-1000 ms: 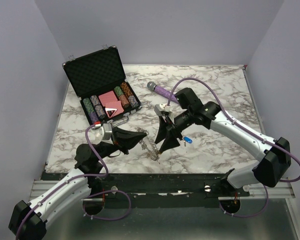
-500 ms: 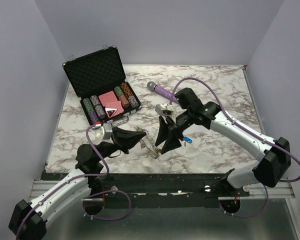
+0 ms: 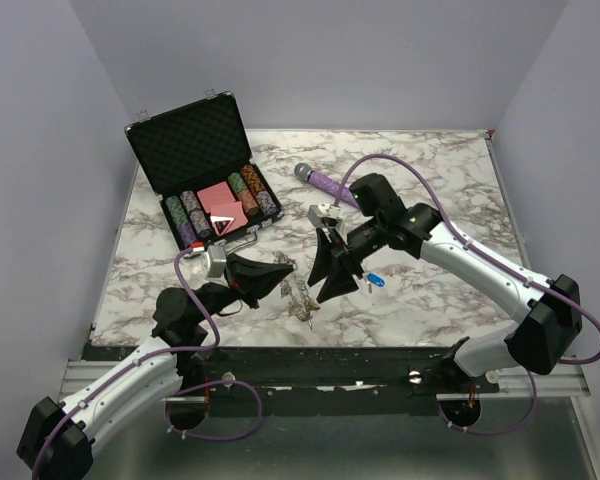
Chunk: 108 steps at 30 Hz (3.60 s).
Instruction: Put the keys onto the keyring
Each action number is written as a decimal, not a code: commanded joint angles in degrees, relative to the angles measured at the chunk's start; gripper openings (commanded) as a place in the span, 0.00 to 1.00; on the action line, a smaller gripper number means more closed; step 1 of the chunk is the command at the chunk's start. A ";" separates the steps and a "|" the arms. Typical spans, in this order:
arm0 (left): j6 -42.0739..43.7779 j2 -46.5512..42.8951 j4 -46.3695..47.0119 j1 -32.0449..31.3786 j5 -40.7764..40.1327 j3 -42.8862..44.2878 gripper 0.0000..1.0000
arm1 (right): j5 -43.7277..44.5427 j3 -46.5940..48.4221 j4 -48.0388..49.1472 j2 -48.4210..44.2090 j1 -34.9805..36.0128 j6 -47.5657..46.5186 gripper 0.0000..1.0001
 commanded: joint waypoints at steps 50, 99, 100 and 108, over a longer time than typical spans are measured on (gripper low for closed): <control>2.07 46.02 -13.91 -2.08 -6.04 26.11 0.00 | 9.79 -13.49 12.16 -9.75 -27.27 2.72 0.66; 5.04 15.13 -47.72 8.20 -7.28 27.53 0.82 | 30.70 -7.80 8.03 13.44 -20.16 -11.32 0.57; 7.58 13.02 -51.57 8.64 -8.06 27.53 0.84 | 30.88 -7.09 8.03 14.41 -20.16 -12.30 0.57; 15.43 6.67 -57.32 9.00 -12.29 27.00 0.94 | 28.07 1.27 5.48 24.26 -20.16 3.24 0.44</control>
